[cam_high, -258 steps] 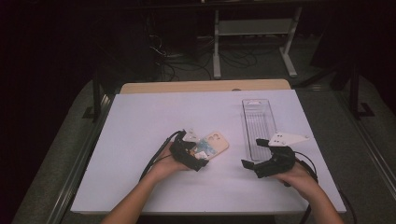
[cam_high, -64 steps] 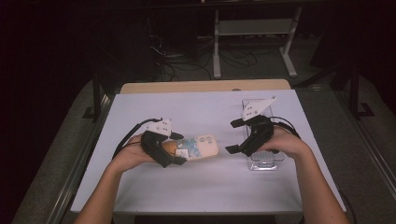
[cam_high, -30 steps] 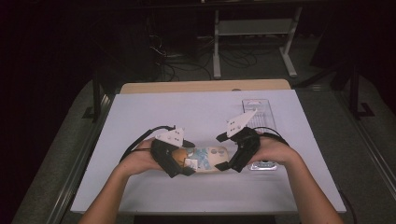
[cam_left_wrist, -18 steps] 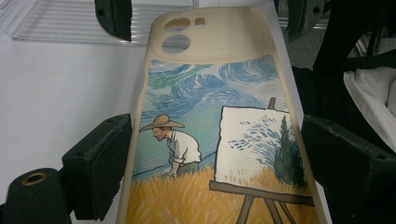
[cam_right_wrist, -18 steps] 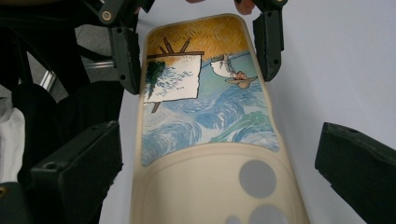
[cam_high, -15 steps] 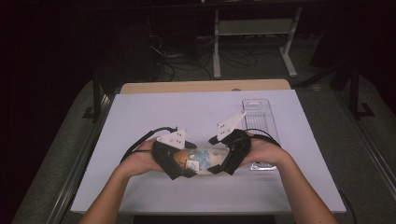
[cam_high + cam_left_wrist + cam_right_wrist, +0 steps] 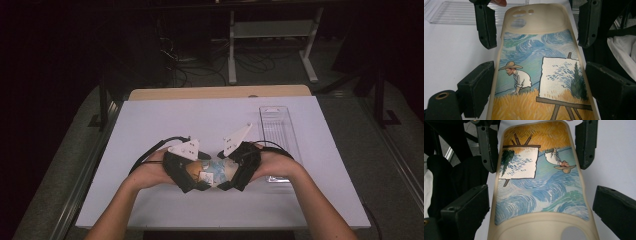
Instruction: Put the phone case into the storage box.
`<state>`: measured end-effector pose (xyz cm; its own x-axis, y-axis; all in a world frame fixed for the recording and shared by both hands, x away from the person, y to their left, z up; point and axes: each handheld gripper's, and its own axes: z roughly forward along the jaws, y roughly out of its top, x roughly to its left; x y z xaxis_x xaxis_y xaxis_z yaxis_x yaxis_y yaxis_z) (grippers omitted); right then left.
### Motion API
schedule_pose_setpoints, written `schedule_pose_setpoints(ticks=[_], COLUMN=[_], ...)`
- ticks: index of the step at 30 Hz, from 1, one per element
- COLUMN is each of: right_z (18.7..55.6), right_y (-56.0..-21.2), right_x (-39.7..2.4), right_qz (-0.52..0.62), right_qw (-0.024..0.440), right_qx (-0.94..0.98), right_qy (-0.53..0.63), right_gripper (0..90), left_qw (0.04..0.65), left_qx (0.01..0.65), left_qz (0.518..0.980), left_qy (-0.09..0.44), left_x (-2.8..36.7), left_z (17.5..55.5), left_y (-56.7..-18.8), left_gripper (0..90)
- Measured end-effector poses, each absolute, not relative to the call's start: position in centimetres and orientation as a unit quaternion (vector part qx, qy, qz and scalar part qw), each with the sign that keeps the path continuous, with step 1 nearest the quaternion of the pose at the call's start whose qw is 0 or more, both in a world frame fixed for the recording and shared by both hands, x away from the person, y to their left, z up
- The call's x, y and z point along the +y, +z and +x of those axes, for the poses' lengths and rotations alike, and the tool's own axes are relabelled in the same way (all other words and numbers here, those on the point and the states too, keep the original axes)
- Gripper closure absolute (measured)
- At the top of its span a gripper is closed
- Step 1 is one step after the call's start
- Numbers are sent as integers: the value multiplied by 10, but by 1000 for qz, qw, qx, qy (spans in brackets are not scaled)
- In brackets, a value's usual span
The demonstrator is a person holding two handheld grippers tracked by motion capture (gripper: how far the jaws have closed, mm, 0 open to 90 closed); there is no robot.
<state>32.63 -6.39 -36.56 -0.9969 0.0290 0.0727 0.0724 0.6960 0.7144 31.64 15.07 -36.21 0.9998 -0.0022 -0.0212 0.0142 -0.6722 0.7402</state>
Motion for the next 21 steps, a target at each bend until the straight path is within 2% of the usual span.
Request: schedule_pose_setpoints(ticks=[5, 8, 21], right_z=[327, 326, 325], right_y=[-368, -368, -371], right_x=[-60, -59, -54], right_qz=[-7, -3, 6], right_qw=[21, 17, 23], right_qx=[-922, -925, -932], right_qy=[-386, -380, -362], right_gripper=[6, 56, 66], left_qw=[404, 405, 403], left_qx=[4, 9, -6], left_qz=[915, 914, 915], left_qy=[-11, -13, -5], left_x=[150, 150, 150], left_z=[316, 315, 316], left_y=[-362, -362, -361], left_gripper=[108, 109, 108])
